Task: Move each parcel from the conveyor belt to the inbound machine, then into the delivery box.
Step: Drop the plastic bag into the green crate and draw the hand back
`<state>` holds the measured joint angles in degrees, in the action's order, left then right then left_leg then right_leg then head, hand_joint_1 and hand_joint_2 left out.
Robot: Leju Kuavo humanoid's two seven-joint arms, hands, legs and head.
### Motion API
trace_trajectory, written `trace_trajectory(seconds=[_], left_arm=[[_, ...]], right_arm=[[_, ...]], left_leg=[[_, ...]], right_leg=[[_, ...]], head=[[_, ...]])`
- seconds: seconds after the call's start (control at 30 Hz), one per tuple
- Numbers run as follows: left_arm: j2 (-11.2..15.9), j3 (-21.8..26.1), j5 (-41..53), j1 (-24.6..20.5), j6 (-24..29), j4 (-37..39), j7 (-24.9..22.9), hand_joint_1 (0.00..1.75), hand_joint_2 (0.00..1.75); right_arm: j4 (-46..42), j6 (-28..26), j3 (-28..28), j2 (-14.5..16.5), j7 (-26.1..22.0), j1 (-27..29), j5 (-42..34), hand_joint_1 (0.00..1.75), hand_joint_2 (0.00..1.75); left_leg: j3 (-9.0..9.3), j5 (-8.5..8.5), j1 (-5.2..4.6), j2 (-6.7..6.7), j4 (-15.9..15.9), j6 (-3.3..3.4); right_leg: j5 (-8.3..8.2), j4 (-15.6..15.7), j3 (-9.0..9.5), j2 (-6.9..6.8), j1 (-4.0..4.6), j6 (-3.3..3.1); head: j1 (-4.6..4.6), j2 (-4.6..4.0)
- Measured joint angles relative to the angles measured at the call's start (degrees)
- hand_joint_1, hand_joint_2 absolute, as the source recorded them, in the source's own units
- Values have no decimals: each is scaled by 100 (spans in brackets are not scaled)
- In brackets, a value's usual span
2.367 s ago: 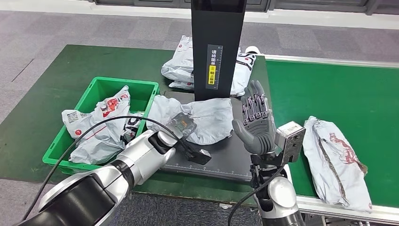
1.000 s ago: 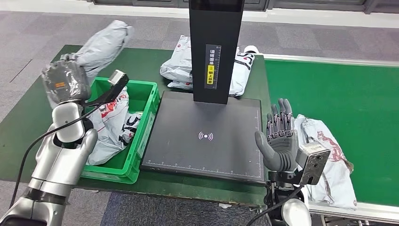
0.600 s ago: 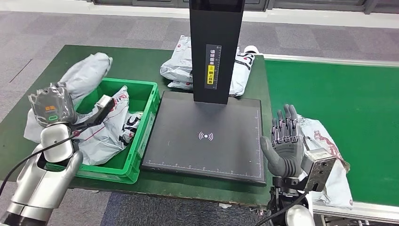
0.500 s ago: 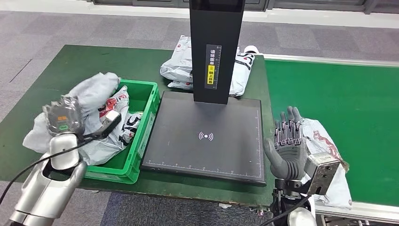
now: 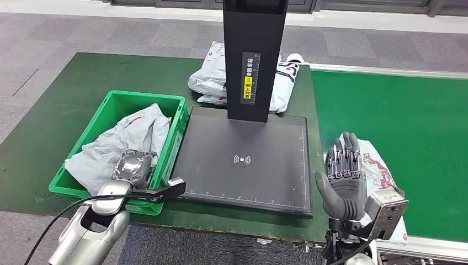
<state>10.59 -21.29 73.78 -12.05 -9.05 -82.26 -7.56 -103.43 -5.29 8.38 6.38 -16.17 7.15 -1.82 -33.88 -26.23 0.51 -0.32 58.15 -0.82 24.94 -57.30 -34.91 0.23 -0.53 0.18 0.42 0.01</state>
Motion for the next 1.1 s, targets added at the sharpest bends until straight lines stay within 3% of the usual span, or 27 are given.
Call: trace_trajectory(seconds=[0.3,0.4,0.43,0.53,0.73,1.1], left_arm=[[-16,-150,-189,-24,-38,-26,19,171,175],[-16,-155,-687,-79,-66,-26,162,41,175],[-19,-155,-917,-107,-56,-26,207,0,131],[-49,-156,-1553,-185,110,-26,220,0,0],[-149,-154,-2044,-423,774,-32,52,0,0],[-352,-90,-1665,-747,1813,92,-219,0,0]], right_arm=[[-53,0,-4,0,33,4,8,0,175],[-85,-3,-32,0,73,22,30,0,175],[-109,-10,-54,0,97,34,45,0,175],[-220,-61,-97,0,173,95,102,0,175],[-458,-213,-99,3,216,260,159,0,175],[-608,-310,-99,5,295,386,235,0,175]], left_leg=[[0,1,-4,-26,2,4],[-1,4,-8,-51,3,11],[-2,6,-9,-68,4,16],[-9,13,-10,-129,6,26],[-15,11,-12,-170,8,38],[2,-9,-23,-36,11,51]], right_leg=[[4,4,14,-21,-6,6],[11,6,18,-42,-10,16],[16,6,20,-58,-11,22],[31,9,32,-116,-13,29],[34,24,58,-155,-18,29],[9,23,31,-35,-26,54]], head=[[0,0],[-1,1],[-2,2],[-1,0],[1,1],[0,1]])
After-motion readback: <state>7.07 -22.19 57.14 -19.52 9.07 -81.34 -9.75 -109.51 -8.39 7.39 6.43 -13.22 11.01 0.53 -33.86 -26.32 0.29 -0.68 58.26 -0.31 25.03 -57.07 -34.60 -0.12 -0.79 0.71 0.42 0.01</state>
